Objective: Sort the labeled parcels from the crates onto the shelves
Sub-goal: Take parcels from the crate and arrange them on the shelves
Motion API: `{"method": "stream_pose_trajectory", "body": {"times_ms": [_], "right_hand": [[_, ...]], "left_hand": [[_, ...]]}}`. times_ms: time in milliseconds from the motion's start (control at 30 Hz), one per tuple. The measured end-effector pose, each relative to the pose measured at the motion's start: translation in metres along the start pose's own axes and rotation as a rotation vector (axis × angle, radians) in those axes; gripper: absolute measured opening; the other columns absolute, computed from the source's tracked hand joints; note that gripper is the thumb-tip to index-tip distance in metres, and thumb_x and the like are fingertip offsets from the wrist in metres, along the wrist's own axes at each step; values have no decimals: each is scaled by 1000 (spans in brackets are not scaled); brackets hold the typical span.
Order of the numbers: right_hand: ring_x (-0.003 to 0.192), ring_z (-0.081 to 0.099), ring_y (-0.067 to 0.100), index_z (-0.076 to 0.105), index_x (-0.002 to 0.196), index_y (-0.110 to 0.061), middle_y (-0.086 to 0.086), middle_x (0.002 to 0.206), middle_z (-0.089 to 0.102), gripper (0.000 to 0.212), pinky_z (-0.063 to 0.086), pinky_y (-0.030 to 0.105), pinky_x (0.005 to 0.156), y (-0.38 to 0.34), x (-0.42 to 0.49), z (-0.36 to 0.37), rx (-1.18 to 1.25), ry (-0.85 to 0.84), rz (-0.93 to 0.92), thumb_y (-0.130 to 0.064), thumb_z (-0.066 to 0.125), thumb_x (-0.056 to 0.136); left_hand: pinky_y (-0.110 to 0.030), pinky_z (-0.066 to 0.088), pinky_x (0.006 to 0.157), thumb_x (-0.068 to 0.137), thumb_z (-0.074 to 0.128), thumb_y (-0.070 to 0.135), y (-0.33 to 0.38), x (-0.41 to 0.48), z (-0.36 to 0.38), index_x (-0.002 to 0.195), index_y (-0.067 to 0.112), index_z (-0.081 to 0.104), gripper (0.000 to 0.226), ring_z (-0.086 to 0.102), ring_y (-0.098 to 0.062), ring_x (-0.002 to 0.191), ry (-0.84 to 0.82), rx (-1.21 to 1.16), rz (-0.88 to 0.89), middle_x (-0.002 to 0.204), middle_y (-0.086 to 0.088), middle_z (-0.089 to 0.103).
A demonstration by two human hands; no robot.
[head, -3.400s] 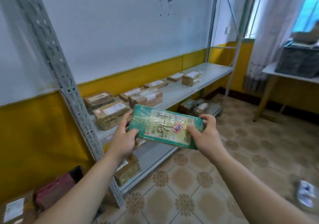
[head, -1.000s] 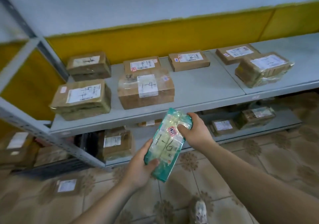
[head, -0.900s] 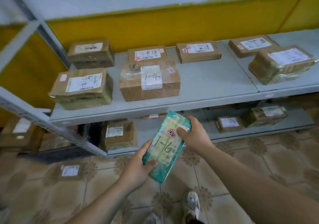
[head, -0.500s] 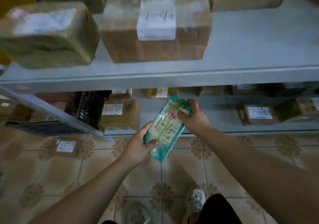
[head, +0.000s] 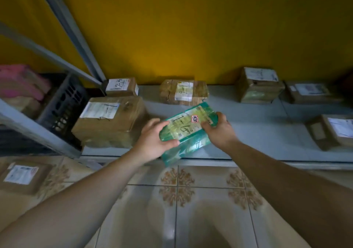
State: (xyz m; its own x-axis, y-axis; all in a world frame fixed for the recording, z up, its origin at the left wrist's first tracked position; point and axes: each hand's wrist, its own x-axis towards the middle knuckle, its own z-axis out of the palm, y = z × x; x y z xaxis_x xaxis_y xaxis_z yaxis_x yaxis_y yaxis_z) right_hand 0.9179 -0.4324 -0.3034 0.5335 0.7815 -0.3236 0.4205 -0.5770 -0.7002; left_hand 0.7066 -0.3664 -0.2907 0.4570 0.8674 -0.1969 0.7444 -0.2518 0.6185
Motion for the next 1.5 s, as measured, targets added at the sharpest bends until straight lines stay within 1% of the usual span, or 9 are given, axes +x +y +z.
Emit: {"method": "stream_pose_trajectory", "body": {"times_ms": [167,367,467,533,667,867,1033,1333,1500], "right_hand": [[120,50,32,31,145,-24,9,136,43,60,41,38,97,18,30,26,55,107,-71,-51,52,95],[127,48,26,31,148,-22,6,141,43,67,43,44,105,38,35,32,152,164,-139,-55,53,94],[121,53,22,34,146,-25,1,137,50,63,47,44,101,54,37,33,153,129,-168,-53,55,93],[125,50,19,35,146,-26,0,140,48,64,46,41,102,70,42,33,76,111,-203,-52,57,92],[140,34,24,32,151,-24,4,153,36,73,31,39,113,108,61,30,-280,82,-173,-55,56,91],[152,-1,27,12,157,-30,3,166,3,80,1,43,122,144,74,38,-693,33,-133,-71,33,92],[152,-14,27,-4,157,-36,2,166,-13,81,-7,46,121,148,80,40,-762,10,-126,-76,18,90],[152,-13,27,-4,157,-35,2,166,-13,80,-8,46,121,151,79,39,-764,6,-138,-75,18,91],[151,-15,27,-5,157,-34,2,166,-15,81,-9,46,121,152,79,39,-781,-4,-133,-76,15,91]], "left_hand": [[-41,15,120,71,78,53,-23,43,12,148,29,33,92,13,-20,143,-36,98,81,154,5,17],[-43,9,118,75,77,46,-19,73,-7,149,37,27,90,3,-20,147,-122,259,127,161,7,9],[-60,-3,114,76,65,65,0,85,-4,151,43,10,95,-11,-24,148,-146,570,132,163,4,-4],[-65,-9,113,74,51,80,16,91,8,151,45,-1,99,-15,-27,148,-151,636,146,162,1,-11],[-65,-10,111,71,37,89,26,99,35,147,50,-10,98,-15,-33,147,-133,666,115,161,-2,-17],[-63,-5,114,71,42,87,13,105,28,147,52,-8,97,-4,-28,149,-145,708,216,163,3,-8],[-61,-3,115,72,45,84,10,109,18,147,53,-6,96,-1,-25,149,-180,711,273,163,5,-5],[-56,7,116,76,48,78,8,92,13,149,49,-3,94,2,-25,148,-142,751,264,162,5,0],[-54,-1,116,78,48,76,4,88,12,150,47,-4,94,-3,-24,148,-158,742,258,162,5,-6]]}}
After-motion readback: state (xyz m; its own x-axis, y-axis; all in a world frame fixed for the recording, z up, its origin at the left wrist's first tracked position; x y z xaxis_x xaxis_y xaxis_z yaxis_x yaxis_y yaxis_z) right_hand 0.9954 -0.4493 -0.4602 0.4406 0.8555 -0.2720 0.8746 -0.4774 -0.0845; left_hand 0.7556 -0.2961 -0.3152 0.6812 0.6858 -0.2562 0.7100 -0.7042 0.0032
